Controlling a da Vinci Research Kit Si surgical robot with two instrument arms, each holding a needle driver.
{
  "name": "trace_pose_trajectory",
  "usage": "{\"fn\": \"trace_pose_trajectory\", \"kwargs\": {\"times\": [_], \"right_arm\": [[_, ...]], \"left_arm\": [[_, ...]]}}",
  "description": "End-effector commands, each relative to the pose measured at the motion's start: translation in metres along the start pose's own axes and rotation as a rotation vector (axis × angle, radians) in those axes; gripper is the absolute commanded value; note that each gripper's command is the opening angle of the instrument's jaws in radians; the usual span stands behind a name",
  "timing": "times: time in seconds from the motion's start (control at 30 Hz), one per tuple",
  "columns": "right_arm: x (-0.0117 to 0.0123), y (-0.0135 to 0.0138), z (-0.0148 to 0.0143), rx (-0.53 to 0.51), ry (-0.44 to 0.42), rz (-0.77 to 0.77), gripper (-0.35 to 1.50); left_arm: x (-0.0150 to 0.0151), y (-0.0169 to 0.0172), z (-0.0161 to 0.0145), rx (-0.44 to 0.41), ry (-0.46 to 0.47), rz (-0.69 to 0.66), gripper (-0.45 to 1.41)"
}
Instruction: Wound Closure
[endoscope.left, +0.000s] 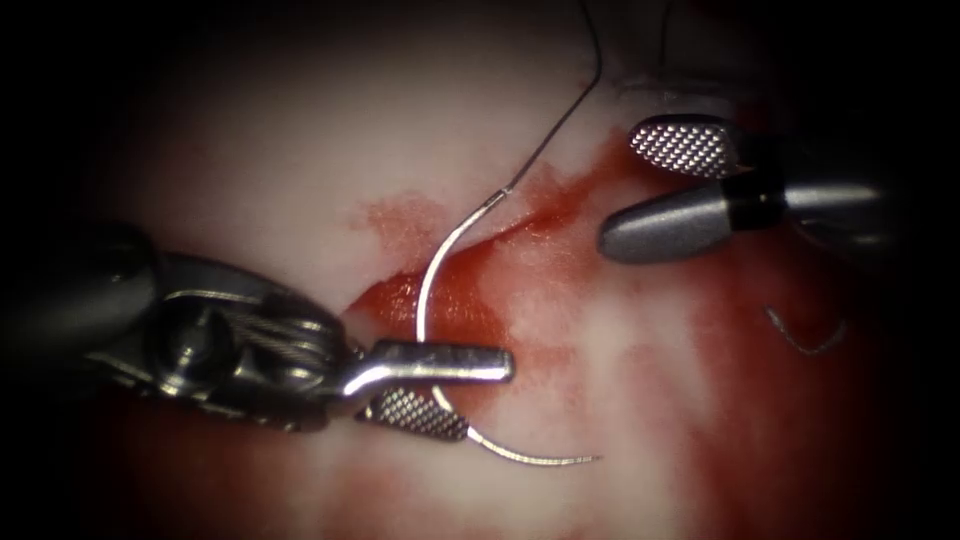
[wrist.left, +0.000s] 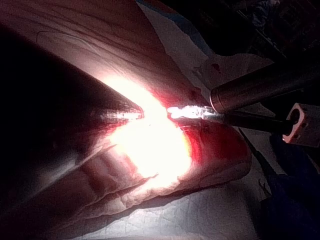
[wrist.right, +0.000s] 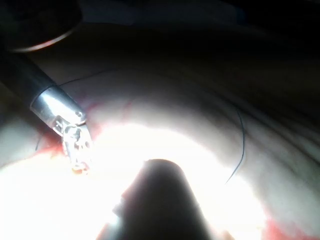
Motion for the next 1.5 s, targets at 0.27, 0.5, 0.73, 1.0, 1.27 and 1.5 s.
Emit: {"fn": "trace_pose_trajectory", "kwargs": {"times": [0.27,0.5,0.73,1.0,1.27,1.5], "right_arm": [[0.0015,-0.0002,0.0005,0.001,0.007,-0.002,1.4],[0.0016,-0.0006,0.0008,-0.002,0.008,0.0,1.43],[0.0015,-0.001,0.0009,-0.004,0.009,0.008,1.43],[0.0015,-0.0011,0.0009,-0.004,0.009,0.008,1.43],[0.0016,-0.0015,0.0012,-0.007,0.01,0.004,1.45],[0.0016,-0.0017,0.0013,-0.009,0.01,-0.001,1.45]], "left_arm": [[-0.0009,-0.0008,0.001,-0.272,-0.054,-0.201,0.58],[-0.0003,-0.0044,-0.0003,-0.278,-0.057,-0.355,0.83],[0.0015,-0.0048,-0.0022,-0.484,-0.102,-0.222,0.68],[0.0028,-0.005,-0.0016,-0.9,-0.287,-0.113,0.71],[0.0032,-0.0036,0.0002,-0.917,-0.301,-0.143,0.68],[0.003,-0.0035,0.0019,-0.957,-0.332,-0.149,0.56]]}}
